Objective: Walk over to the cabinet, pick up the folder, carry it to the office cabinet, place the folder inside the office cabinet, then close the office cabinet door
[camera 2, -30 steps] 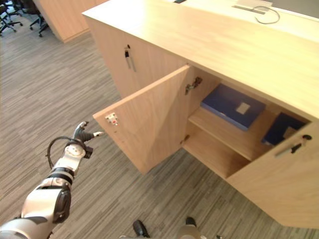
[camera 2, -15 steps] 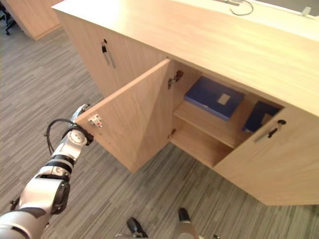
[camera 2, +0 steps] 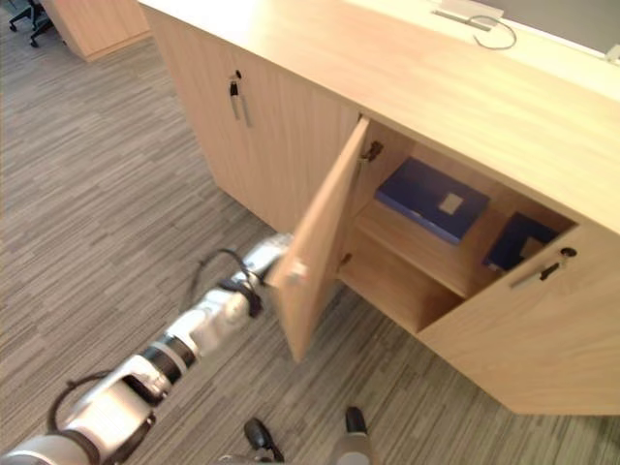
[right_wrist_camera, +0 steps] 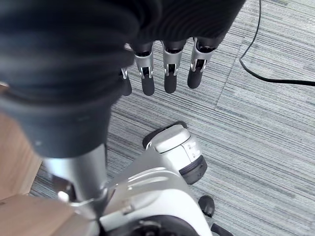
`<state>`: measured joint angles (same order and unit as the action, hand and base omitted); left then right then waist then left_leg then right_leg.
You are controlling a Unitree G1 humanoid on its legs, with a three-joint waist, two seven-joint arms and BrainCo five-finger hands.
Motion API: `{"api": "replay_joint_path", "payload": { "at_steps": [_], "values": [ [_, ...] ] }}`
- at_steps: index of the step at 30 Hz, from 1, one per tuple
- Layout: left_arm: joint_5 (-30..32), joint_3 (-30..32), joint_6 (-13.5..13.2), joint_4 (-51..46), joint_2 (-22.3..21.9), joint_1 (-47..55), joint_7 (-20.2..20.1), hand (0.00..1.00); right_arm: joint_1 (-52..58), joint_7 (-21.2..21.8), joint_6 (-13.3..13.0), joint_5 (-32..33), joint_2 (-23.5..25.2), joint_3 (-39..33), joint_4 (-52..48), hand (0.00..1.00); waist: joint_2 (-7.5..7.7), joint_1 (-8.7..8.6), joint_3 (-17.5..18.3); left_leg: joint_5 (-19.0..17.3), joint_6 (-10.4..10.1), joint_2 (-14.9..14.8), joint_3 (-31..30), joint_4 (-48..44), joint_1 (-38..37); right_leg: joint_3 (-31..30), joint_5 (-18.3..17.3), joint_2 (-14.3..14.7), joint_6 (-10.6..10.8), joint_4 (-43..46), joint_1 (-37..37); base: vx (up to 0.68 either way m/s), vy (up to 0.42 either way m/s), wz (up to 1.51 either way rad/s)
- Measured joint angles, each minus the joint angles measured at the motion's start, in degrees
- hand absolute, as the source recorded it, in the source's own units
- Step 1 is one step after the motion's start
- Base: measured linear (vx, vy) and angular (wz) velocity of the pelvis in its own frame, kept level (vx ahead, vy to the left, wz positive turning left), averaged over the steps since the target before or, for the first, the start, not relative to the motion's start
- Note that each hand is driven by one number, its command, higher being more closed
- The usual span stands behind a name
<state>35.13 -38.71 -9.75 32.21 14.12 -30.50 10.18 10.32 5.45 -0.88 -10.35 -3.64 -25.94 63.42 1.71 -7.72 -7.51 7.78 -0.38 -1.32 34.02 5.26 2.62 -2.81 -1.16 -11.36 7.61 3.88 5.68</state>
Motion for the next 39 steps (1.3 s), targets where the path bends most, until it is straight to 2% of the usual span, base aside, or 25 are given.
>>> {"api": "replay_joint_path", "payload": {
  "at_steps": [2, 5, 8, 11, 14, 15, 16, 17, 18, 20, 23, 26, 27, 28, 30, 31, 32, 33, 34, 35, 37, 39],
  "values": [
    [-1.73, -5.85, -2.46, -0.22, -1.83, 4.43, -3.92, 0.0, -0.08, 0.69, 0.97, -1.09, -0.12, 0.02, 0.42, 0.0, 0.0, -0.52, -0.01, -0.04, 0.01, 0.1, -0.47, 0.0, -0.36, 0.79, -0.07, -0.04, -0.09, -0.69, -0.88, 0.0, -0.014, 0.08],
    [-5.91, -10.26, -3.65, -0.22, -4.5, 10.24, -8.72, 0.0, -0.15, 1.42, 1.57, -2.04, -0.14, 0.09, 0.47, 0.0, -0.03, -0.79, -0.01, -0.36, -0.28, 0.01, -0.79, 0.0, -0.6, 1.1, -0.77, 0.08, -1.07, -0.87, -1.14, -0.01, -0.039, 0.02],
    [-10.42, -11.83, -4.22, -0.21, -5.55, 12.97, -12.57, 0.0, -0.15, 2.35, 1.87, -2.04, -0.39, 0.31, 0.55, 0.0, -0.04, -0.79, 0.0, -0.56, -0.22, 0.08, -1.12, -0.01, -0.67, 1.4, -0.93, 0.04, -1.25, -0.87, -1.39, -0.01, -0.046, 0.04],
    [-12.58, -11.87, -4.21, -0.17, -5.23, 13.78, -14.0, 0.0, -0.14, 2.88, 2.04, -2.03, -0.69, 0.64, 0.67, 0.0, -0.05, -0.86, 0.0, -0.7, -0.2, 0.14, -1.75, -0.05, -0.79, 2.27, -1.33, -0.03, -1.88, -0.58, -1.8, -0.01, -0.036, 0.12],
    [-15.01, -11.52, -4.15, -0.17, -4.78, 14.96, -14.83, 0.0, -0.8, 3.18, 2.3, -2.07, -1.49, 1.41, 1.0, 0.0, -0.08, -0.89, -0.06, -1.21, -0.56, -0.58, -0.97, -0.27, -1.57, 3.69, -1.75, 0.19, -2.63, 1.44, -1.19, 0.01, -0.066, -0.17],
    [-15.77, -10.38, -4.0, -0.17, -4.7, 16.33, -15.07, 0.0, -1.75, 3.18, 2.4, -2.03, -1.98, 2.37, 1.68, 0.0, -0.27, -0.73, -0.11, -1.64, -0.98, -1.34, 1.01, -0.3, -2.44, 8.9, -1.2, 0.41, -3.48, 2.95, -0.31, 0.01, -0.128, -0.91],
    [-16.76, -9.53, -3.69, -0.17, -4.73, 17.52, -15.37, 0.0, -2.22, 3.26, 2.37, -2.1, -2.76, 3.78, 1.68, 0.0, -0.49, -0.72, -0.1, -2.23, -1.46, -2.26, 3.67, -0.31, -3.32, 15.02, -0.84, 0.41, -5.34, 3.33, 0.02, 0.01, -0.136, -1.09],
    [-17.23, -9.21, -3.61, -0.17, -4.75, 17.92, -15.46, 0.0, -2.55, 3.3, 2.4, -2.12, -2.97, 4.25, 1.7, 0.0, -0.7, -0.77, -0.17, -2.44, -1.68, -2.69, 4.94, -0.32, -3.67, 17.85, -0.75, 0.35, -6.29, 3.51, 0.2, 0.02, -0.14, -1.19],
    [-17.74, -8.47, -3.22, -0.14, -4.8, 18.42, -16.03, 0.0, -3.16, 3.25, 2.43, -2.11, -3.46, 4.78, 1.82, 0.0, -1.04, -1.23, -0.05, -2.71, -2.18, -3.55, 7.41, -0.31, -3.92, 23.45, -0.53, 0.11, -7.09, 3.72, 0.61, 0.03, -0.097, -0.85],
    [-19.06, -7.1, -2.94, 0.48, -5.02, 18.62, -16.86, 0.0, -3.43, 3.18, 2.52, -2.19, -3.36, 4.82, 2.03, 0.0, -1.07, -1.47, -0.07, -2.3, -2.65, -4.13, 9.34, -0.36, -4.31, 23.59, 0.28, 0.81, -6.35, 3.31, 1.04, 0.04, -0.092, -0.72],
    [-23.13, 0.6, -1.56, 3.97, -6.05, 22.06, -17.3, 0.0, -3.6, 1.94, 3.0, -2.27, -3.07, 5.8, 2.09, 0.0, -1.14, -0.93, -0.01, -2.14, -4.02, -6.25, 13.23, -0.91, -6.82, 21.21, 1.71, 3.97, -5.45, -0.56, -1.08, 0.04, -0.114, -0.71],
    [-29.28, 9.18, 0.03, 5.76, -6.08, 25.61, -15.42, 0.0, -4.32, -0.05, 3.05, -1.73, -2.42, 5.78, 2.12, 0.0, -1.15, 0.17, 0.03, -3.04, -6.15, -10.14, 16.48, -4.33, -8.03, 19.41, 2.02, 6.89, -5.65, -1.88, -2.15, 0.04, -0.176, -0.67],
    [-31.42, 12.28, 0.52, 6.16, -6.08, 26.63, -14.49, 0.0, -4.53, -0.97, 2.97, -0.77, -2.16, 5.81, 2.27, 0.0, -1.14, 0.99, 0.03, -5.35, -6.5, -13.45, 17.29, -9.86, -7.61, 18.55, 1.77, 8.29, -6.02, -1.8, -2.4, 0.11, -0.313, -0.65],
    [-33.06, 15.58, 0.77, 6.2, -6.23, 27.8, -13.81, 0.0, -4.66, -1.46, 2.85, 0.55, -2.12, 5.83, 2.6, 0.0, -1.14, 1.79, -0.02, -8.42, -5.5, -17.65, 17.9, -17.78, -7.02, 17.61, 0.81, 9.69, -7.37, -1.26, -3.02, 0.13, -0.364, -0.77],
    [-34.33, 20.77, 0.79, 7.07, -6.79, 29.26, -12.75, 0.0, -5.15, -2.08, 2.62, 1.53, -1.99, 6.21, 2.75, 0.0, -1.49, 2.68, -0.08, -11.23, -0.78, -23.77, 18.74, -29.17, -6.31, 14.86, -0.27, 11.79, -8.92, -0.04, -3.32, 0.12, -0.353, -0.87],
    [-36.27, 24.51, 0.82, 8.54, -7.44, 30.0, -10.77, 0.0, -5.43, -2.77, 1.55, 2.9, -2.14, 7.75, 2.6, 0.0, -2.16, 3.11, -0.13, -11.63, 2.33, -28.64, 17.35, -37.5, -5.28, 11.82, -1.29, 13.6, -10.41, 1.39, -3.56, 0.12, -0.347, -1.25],
    [-38.16, 27.66, 0.77, 10.21, -8.04, 30.22, -9.02, 0.0, -5.99, -3.61, 0.84, 3.84, -2.22, 9.24, 2.59, 0.0, -2.47, 3.56, -0.63, -14.04, 2.43, -30.52, 10.36, -43.73, -2.41, 8.65, -2.1, 14.9, -11.65, 2.68, -3.28, 0.11, -0.29, -1.24],
    [-39.23, 28.82, 0.77, 11.12, -8.38, 30.2, -8.27, 0.0, -6.3, -4.0, 0.69, 4.42, -2.32, 9.73, 2.58, 0.0, -2.76, 3.57, -0.7, -16.44, 1.24, -29.62, 5.96, -45.41, -0.55, 7.45, -2.24, 15.21, -11.84, 3.37, -2.93, 0.06, -0.11, -1.17],
    [-40.72, 30.45, 0.74, 12.33, -9.02, 30.39, -7.27, 0.0, -6.57, -4.59, 0.69, 4.79, -2.41, 9.76, 2.67, 0.0, -2.67, 4.0, -0.98, -19.52, -0.02, -26.15, -1.25, -45.75, 1.73, 5.24, -2.41, 15.4, -12.07, 4.04, -2.89, 0.04, -0.044, -0.92],
    [-41.61, 31.18, 0.73, 12.42, -9.37, 30.95, -6.92, 0.0, -6.58, -4.78, 0.64, 4.8, -2.38, 9.76, 2.73, 0.0, -2.61, 4.21, -1.0, -20.26, -0.38, -24.29, -4.05, -45.13, 2.5, 4.05, -2.51, 15.46, -12.16, 4.39, -2.85, 0.06, -0.025, -1.06],
    [-46.87, 32.35, -0.13, 13.46, -10.37, 33.0, -5.8, 0.0, -6.6, -5.34, 0.52, 5.0, -2.38, 9.76, 2.91, 0.0, -2.84, 4.53, -1.11, -20.97, -1.4, -16.73, -12.97, -38.1, 4.86, 0.49, -2.87, 15.42, -11.65, 5.31, -2.83, 0.05, 0.034, -0.9],
    [-50.35, 34.49, -0.99, 15.46, -11.38, 33.95, -5.44, 0.0, -6.51, -5.62, 0.24, 6.0, -2.77, 9.76, 3.57, 0.0, -3.22, 4.92, -1.03, -19.91, -2.85, -12.57, -16.3, -27.85, 3.57, -1.5, -3.44, 15.58, -10.67, 5.58, -2.48, 0.01, 0.123, -0.7]
  ]
}}
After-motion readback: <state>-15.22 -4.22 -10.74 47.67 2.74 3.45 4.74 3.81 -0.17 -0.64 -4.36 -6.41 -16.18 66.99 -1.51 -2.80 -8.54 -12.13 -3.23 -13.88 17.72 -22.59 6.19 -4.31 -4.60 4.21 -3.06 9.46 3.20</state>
